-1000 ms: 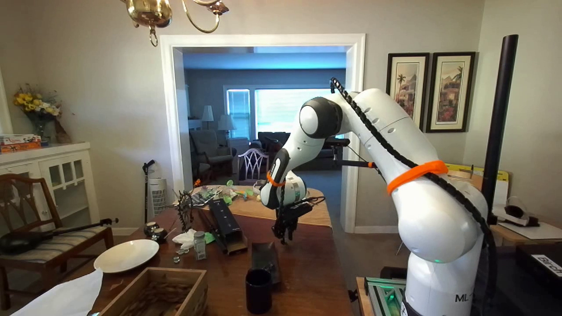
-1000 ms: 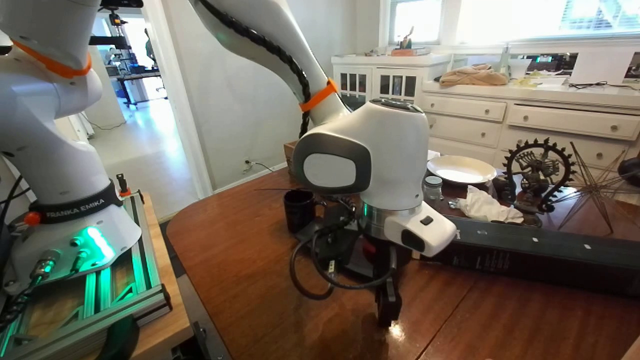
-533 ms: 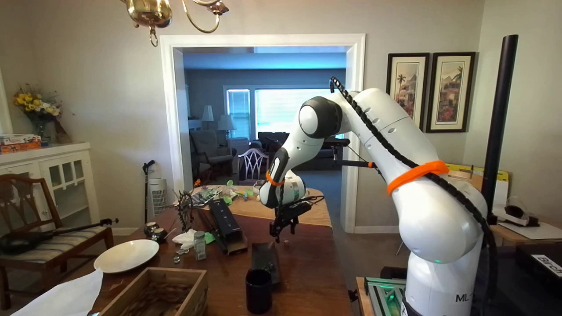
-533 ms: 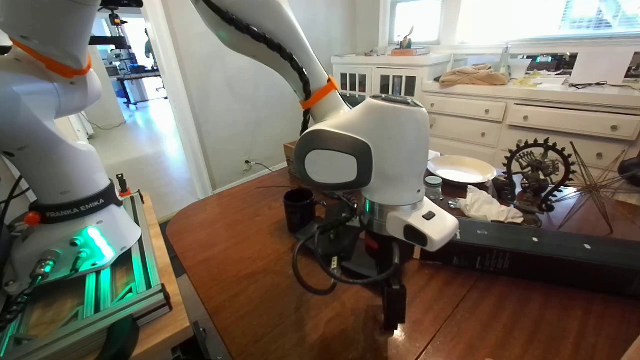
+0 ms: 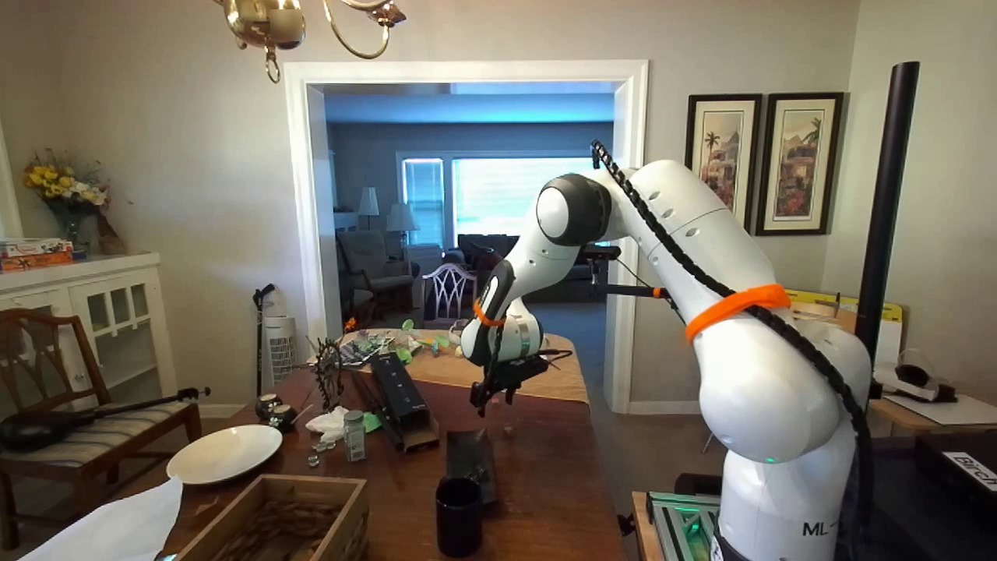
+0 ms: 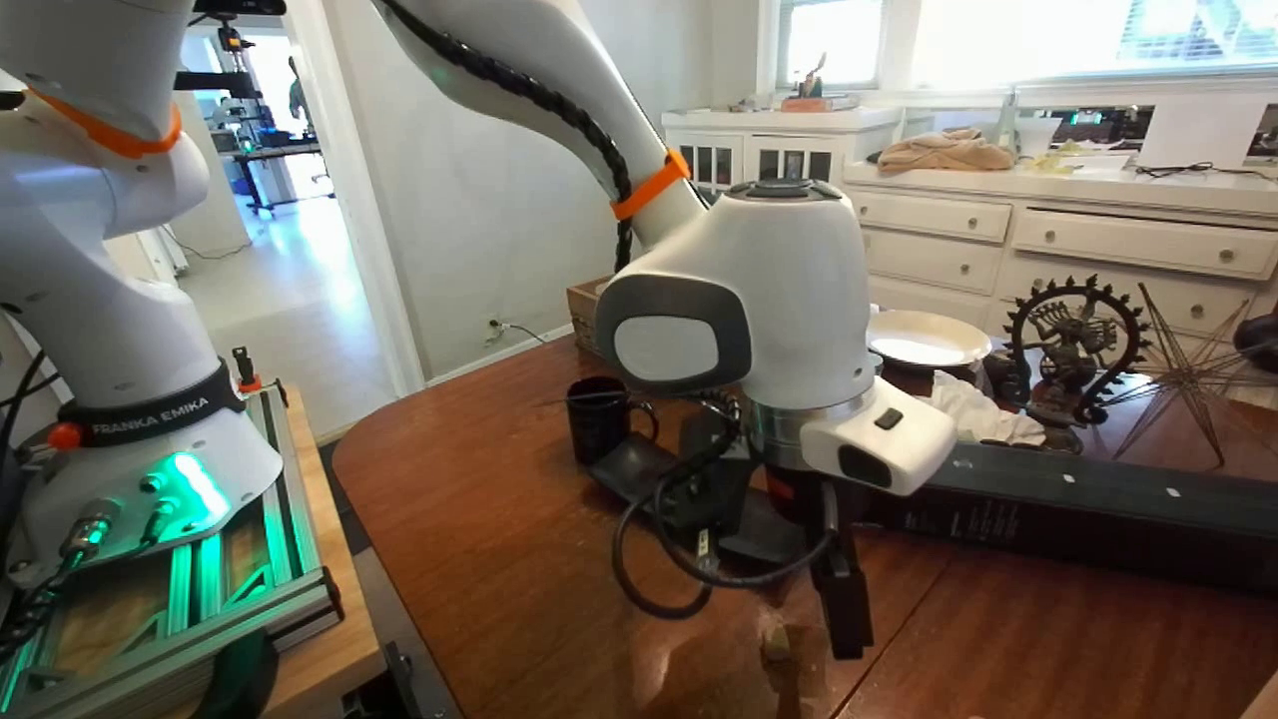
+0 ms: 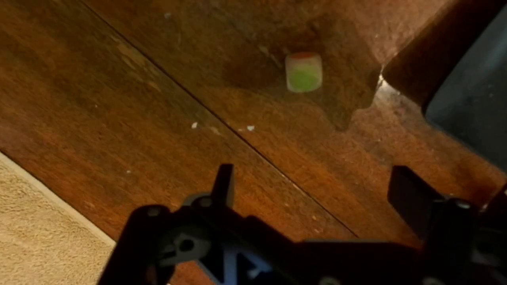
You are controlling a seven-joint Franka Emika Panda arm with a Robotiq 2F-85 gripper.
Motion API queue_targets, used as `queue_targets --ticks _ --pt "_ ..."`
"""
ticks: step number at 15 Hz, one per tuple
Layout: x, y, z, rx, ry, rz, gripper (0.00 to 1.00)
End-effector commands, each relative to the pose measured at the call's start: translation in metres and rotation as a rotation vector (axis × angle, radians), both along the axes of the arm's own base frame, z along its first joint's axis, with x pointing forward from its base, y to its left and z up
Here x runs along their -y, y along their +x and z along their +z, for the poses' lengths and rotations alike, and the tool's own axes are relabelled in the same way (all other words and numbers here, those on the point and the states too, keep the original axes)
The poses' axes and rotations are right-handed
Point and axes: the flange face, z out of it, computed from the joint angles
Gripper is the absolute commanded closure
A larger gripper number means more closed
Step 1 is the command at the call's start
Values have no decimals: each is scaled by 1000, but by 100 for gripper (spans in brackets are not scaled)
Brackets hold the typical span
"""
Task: Move the brown and grey objects on the right to the left.
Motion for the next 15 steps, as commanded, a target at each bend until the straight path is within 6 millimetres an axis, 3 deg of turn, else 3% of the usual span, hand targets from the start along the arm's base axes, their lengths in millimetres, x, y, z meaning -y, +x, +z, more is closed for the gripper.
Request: queue_targets --ticks 1,9,15 --pt "16 1 -14 82 -38 10 0" --pt "61 -10 -25 179 -126 -43 0" --pt "78 -11 -36 199 -168 -49 0"
